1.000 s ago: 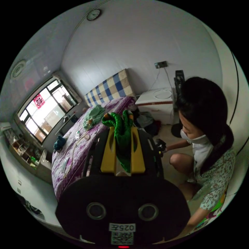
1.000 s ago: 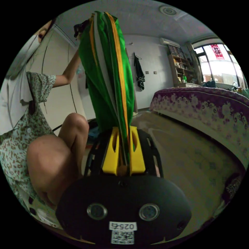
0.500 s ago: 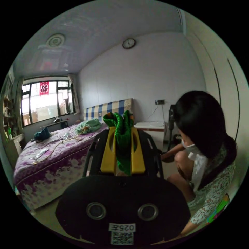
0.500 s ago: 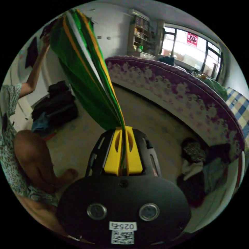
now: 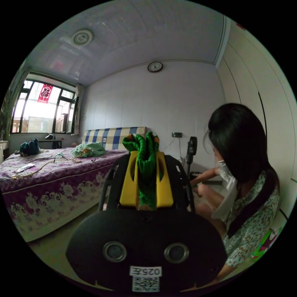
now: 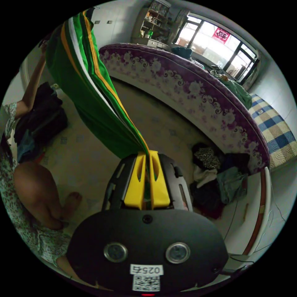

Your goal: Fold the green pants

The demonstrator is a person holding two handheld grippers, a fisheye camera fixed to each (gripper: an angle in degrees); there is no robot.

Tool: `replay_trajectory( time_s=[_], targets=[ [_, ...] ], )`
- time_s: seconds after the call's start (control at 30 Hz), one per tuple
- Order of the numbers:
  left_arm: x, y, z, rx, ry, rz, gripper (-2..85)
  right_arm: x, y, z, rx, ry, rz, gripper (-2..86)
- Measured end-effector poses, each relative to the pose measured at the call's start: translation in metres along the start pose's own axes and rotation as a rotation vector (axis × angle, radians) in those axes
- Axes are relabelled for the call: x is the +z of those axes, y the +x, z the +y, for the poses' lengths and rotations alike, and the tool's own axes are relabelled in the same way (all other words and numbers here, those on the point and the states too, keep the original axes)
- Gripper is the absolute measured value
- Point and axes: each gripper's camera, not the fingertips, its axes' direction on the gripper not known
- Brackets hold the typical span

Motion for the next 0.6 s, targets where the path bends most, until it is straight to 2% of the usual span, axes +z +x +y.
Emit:
replay_trajectory(
  time_s=[0.6],
  targets=[
    [0.081,-0.059,-0.165,-0.056,-0.129,0.05,5.9,0.089,0.025,0.01,0.17,-0.05,-0.094,-0.8]
  ],
)
